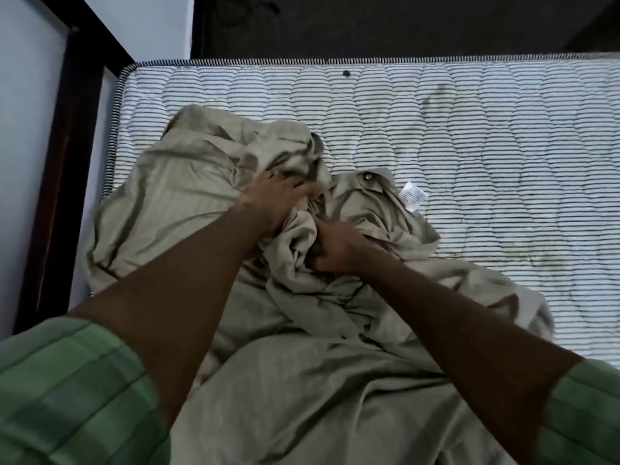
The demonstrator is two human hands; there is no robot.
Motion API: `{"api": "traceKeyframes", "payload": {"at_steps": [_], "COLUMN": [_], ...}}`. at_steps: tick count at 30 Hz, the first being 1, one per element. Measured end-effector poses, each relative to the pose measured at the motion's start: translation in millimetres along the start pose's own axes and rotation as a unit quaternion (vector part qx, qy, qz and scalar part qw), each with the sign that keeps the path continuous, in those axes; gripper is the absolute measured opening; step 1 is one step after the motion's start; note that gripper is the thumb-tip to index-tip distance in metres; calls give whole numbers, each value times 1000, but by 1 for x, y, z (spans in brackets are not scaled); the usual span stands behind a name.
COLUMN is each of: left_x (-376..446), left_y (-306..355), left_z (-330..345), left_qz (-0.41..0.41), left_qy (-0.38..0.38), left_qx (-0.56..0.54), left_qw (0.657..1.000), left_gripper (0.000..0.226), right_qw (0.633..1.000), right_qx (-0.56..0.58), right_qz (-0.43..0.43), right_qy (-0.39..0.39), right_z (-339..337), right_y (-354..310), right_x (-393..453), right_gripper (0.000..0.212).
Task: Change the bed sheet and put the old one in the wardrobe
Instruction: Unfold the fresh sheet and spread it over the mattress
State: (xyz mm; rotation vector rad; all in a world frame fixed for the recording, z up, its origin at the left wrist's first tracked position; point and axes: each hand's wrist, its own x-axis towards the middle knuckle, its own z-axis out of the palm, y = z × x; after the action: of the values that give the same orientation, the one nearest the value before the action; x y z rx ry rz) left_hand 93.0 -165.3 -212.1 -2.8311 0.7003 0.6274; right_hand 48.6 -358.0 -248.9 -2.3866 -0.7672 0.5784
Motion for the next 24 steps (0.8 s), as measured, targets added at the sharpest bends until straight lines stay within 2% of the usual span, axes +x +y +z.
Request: {"api": "traceKeyframes", "payload": {"at_steps": [2,3,6,9,11,13,14,16,18,19,20,22,24], "left_x": [-4,-6,-17,-28,-32,-36,-38,-41,-43,-42,-42,-39,-32], "left_y": [-1,-2,-5,-17,-28,-40,-47,-54,-52,-46,-41,-30,-23], "left_z": [-4,-6,-8,-6,-7,-9,-10,-10,-7,-6,-4,1,6], "left_qz": [-72,-106,-198,-268,-307,-354,-375,-405,-409,-405,-393,-325,-175], "left_qy": [-26,-26,-74,-124,-138,-155,-159,-162,-182,-187,-174,-76,48], "left_qx": [9,28,108,128,115,98,85,51,42,49,61,94,76], "left_qw": [997,994,971,947,935,917,909,899,893,894,901,938,980], "left_gripper": [51,43,29,31,36,41,43,48,53,56,56,50,52], "right_qw": [999,998,990,973,965,955,942,900,875,881,902,954,987], "right_qx": [-3,-16,-114,-204,-228,-241,-251,-272,-264,-258,-248,-202,-85], "right_qz": [41,54,63,76,104,159,207,308,353,344,307,194,124], "right_qy": [-16,-25,-45,-76,-72,-68,-79,-145,-201,-201,-176,-105,-60], "right_z": [-1,-3,-18,-36,-50,-63,-70,-84,-93,-92,-88,-77,-65], "right_y": [-3,-4,-1,13,29,47,59,81,92,92,90,75,58], "right_x": [-6,-7,-2,-9,-12,-13,-16,-26,-35,-36,-34,-27,-24], "right_gripper": [104,106,91,77,90,115,119,113,89,76,66,60,70]}}
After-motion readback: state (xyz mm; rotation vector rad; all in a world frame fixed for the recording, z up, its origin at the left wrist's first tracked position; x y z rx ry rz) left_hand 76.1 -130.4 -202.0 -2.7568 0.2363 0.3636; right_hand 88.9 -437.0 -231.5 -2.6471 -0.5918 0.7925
